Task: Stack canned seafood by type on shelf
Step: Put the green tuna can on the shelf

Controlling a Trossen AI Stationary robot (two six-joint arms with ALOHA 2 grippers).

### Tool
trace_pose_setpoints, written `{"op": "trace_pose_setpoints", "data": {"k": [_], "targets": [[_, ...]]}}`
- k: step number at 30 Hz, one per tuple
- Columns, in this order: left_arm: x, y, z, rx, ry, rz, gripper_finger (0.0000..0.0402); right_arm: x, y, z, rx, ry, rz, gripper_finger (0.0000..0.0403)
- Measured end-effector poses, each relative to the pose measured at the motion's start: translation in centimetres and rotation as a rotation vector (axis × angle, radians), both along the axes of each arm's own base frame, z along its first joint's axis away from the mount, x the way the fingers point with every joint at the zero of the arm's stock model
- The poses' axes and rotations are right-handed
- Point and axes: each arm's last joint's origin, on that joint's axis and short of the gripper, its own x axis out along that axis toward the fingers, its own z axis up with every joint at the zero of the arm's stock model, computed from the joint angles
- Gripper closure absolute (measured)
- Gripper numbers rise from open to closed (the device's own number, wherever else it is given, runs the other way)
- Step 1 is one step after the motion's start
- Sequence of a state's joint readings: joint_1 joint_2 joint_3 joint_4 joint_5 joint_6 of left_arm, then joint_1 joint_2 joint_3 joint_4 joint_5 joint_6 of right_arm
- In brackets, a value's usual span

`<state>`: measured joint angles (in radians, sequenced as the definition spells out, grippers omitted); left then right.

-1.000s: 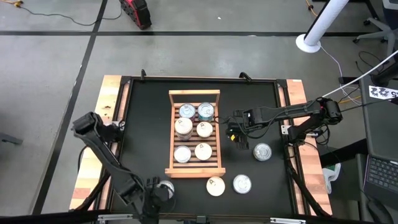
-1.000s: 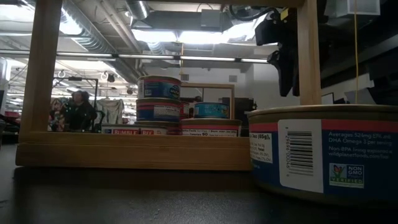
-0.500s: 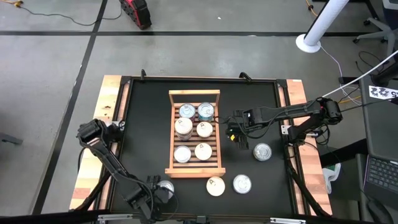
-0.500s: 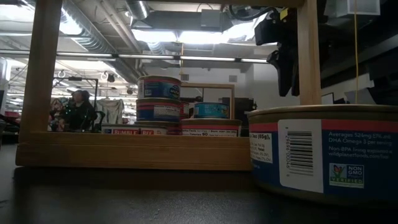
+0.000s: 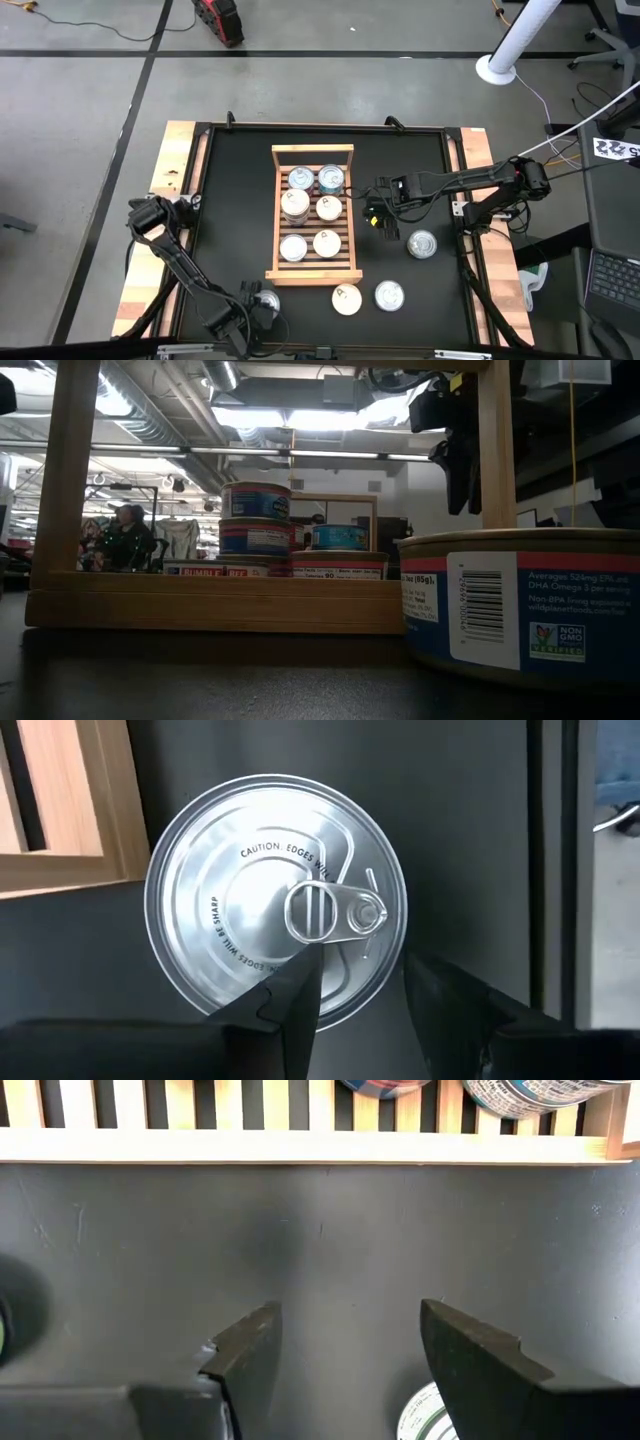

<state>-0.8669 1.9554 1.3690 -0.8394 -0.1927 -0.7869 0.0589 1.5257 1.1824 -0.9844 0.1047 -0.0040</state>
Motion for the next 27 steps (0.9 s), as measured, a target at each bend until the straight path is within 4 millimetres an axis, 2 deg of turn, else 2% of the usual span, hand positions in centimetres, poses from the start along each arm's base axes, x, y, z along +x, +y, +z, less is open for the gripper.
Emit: {"op": "trace_pose_setpoints", "data": {"k": [5, 20, 23, 27], "targets": [[-0.28, 0.69, -0.13, 0.099, -0.009, 0.026, 0.0261, 0.0, 0.0, 0.0, 0.0, 0.0, 0.0, 0.0166], [-0.35, 0.84, -0.16, 0.13, -0.007, -0.01, 0.0261, 0.0, 0.0, 0.0, 0.0, 0.0, 0.0, 0.0166], [-0.35, 0.85, -0.16, 0.138, -0.006, -0.037, 0.0275, 0.0, 0.0, 0.0, 0.0, 0.0, 0.0, 0.0166], [-0.34, 0.86, -0.16, 0.143, -0.008, -0.044, 0.0314, 0.0, 0.0, 0.0, 0.0, 0.0, 0.0, 0.0166]]}}
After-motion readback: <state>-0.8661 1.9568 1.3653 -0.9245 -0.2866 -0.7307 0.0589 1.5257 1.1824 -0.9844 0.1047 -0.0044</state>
